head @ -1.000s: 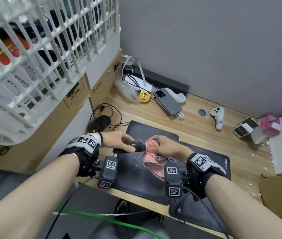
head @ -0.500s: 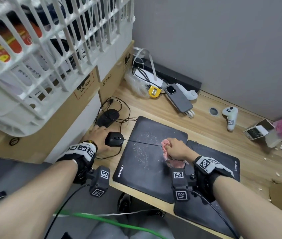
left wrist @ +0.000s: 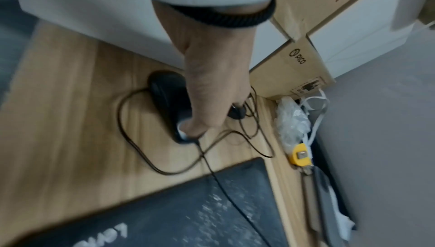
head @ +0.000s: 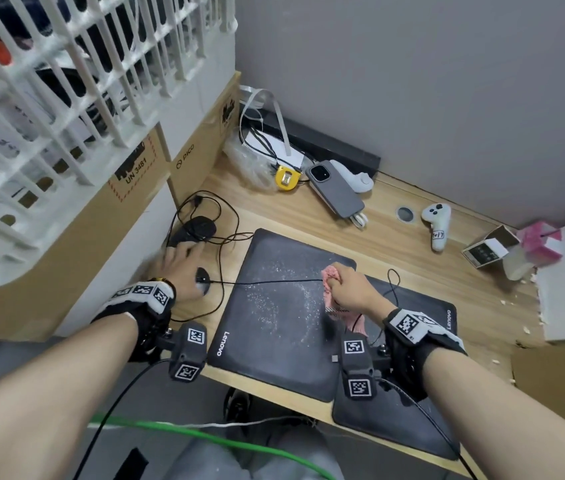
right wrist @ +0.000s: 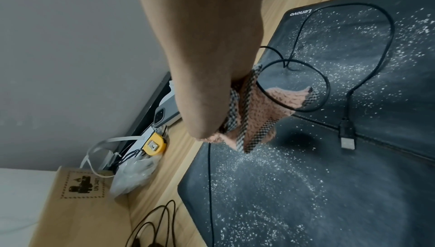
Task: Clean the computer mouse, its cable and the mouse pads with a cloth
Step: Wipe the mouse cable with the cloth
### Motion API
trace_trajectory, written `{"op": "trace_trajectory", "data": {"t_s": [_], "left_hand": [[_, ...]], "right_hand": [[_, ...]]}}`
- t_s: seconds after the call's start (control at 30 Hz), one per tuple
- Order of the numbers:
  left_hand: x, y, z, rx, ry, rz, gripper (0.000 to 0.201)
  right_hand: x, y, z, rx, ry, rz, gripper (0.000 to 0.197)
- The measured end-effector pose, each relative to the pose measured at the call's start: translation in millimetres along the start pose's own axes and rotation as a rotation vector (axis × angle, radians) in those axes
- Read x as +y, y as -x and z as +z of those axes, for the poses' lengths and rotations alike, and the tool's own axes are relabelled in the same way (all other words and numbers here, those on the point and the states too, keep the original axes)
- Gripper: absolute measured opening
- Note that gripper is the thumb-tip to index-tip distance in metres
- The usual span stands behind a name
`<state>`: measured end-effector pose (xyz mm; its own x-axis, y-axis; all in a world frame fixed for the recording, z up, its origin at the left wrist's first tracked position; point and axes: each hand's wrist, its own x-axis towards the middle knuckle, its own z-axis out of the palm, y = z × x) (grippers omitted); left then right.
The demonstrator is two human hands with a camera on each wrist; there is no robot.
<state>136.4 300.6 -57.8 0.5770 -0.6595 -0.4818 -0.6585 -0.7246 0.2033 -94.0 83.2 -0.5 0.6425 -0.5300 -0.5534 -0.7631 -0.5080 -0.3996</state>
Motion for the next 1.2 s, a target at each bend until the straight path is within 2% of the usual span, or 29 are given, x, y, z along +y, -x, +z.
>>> {"op": "trace_trajectory", "data": {"t_s": [0.07,0.13,0.27,0.33,0.4,0.53,0.67,0.8,0.93,1.03,1.13,1.2], "left_hand": [[31,-1,-8,-0.009,0.279,0.228,0.077],[68,0,-17,-0.045,0.369,0.391,0.059],[116,-6,-18,-0.198,0.343,0.502,0.029],[121,-9,-19,-0.180,0.337,0.529,0.021],[118,-11,-22,-0.120,0.305,0.526,0.025],[101,-14,-27,-0.075,0.237,0.482,0.030],[78,-13,-31,0.014,0.265,0.418,0.027],[43,-13,-35,0.153,0.316,0.250,0.026],[30,-14,-38,0.212,0.300,0.112,0.025],[6,-14,-45,0.255,0.332,-0.106,0.020],[-7,-11,-49,0.202,0.298,-0.253,0.017],[0,-14,-49,0.164,0.280,-0.265,0.020]], "right_hand": [[-4,-3,-2,0.013,-0.008,-0.038,0.012],[-11,-4,-3,0.011,-0.034,-0.084,0.014],[-23,-3,-6,0.016,-0.095,-0.159,0.021],[-23,-3,-7,0.015,-0.099,-0.166,0.023],[-21,-1,-7,-0.002,-0.084,-0.170,0.023],[-11,4,-7,-0.039,-0.031,-0.188,0.012],[2,11,-16,-0.003,-0.015,-0.176,0.012],[15,21,-25,0.051,-0.050,-0.157,0.018],[19,28,-32,0.063,-0.050,-0.160,0.015],[45,35,-42,0.092,-0.025,-0.087,0.018],[67,41,-47,0.103,-0.028,-0.010,0.018],[64,42,-45,0.122,-0.029,-0.004,0.015]]}}
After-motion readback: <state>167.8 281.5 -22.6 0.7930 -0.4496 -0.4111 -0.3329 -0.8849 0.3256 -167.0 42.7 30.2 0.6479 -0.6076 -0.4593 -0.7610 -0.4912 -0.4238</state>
